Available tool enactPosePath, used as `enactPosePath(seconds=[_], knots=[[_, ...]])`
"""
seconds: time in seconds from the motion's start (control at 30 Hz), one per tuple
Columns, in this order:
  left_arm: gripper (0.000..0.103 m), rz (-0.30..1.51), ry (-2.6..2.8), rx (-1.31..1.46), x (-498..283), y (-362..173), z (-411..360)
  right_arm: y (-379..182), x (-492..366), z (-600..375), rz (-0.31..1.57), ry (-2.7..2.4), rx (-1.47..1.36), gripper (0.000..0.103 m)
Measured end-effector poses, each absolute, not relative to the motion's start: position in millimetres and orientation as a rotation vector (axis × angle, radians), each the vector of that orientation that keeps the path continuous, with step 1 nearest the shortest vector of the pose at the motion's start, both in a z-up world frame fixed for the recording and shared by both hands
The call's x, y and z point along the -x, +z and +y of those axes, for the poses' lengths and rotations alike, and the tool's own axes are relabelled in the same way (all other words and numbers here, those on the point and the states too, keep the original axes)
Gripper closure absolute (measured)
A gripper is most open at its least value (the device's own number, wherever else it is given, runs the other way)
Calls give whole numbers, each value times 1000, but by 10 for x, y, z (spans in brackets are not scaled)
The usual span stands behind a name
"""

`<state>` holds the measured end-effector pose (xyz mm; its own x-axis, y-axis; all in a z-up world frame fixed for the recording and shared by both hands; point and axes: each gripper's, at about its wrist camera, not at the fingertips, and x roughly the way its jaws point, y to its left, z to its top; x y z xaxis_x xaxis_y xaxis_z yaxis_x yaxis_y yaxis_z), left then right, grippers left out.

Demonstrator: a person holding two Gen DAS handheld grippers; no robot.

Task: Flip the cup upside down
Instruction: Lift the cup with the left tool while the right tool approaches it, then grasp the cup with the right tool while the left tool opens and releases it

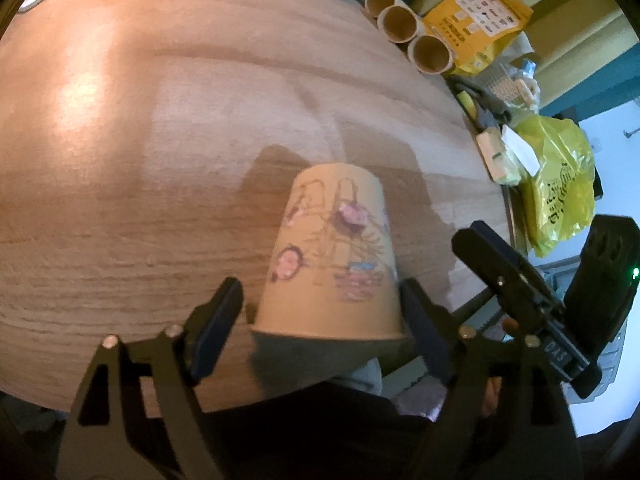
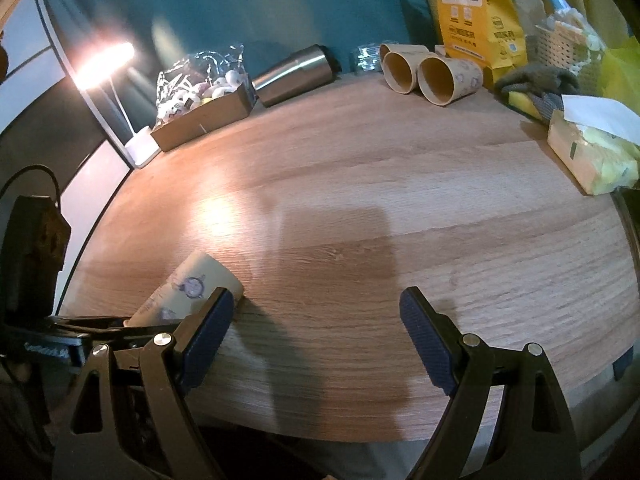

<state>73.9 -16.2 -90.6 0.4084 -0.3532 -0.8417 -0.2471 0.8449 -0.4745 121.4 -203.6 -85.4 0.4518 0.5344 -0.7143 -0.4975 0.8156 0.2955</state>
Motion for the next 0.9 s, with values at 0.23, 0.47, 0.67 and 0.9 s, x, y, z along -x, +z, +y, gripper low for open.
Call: enactPosePath(seconds=[0.23, 0.47, 0.67, 0.9], knots=[[16, 1107, -65, 537, -667, -751, -118, -806, -1184, -1935, 912, 667, -46, 16], [16, 1035, -57, 473, -478, -589, 20, -726, -1247, -1610, 966, 754, -26, 16], [16, 985, -37, 476, -337, -599, 263, -909, -1488, -1345, 1192, 774, -107, 21], [16, 968, -43, 506, -307, -685, 498, -1041, -1601, -1050, 1335, 741, -67, 43]])
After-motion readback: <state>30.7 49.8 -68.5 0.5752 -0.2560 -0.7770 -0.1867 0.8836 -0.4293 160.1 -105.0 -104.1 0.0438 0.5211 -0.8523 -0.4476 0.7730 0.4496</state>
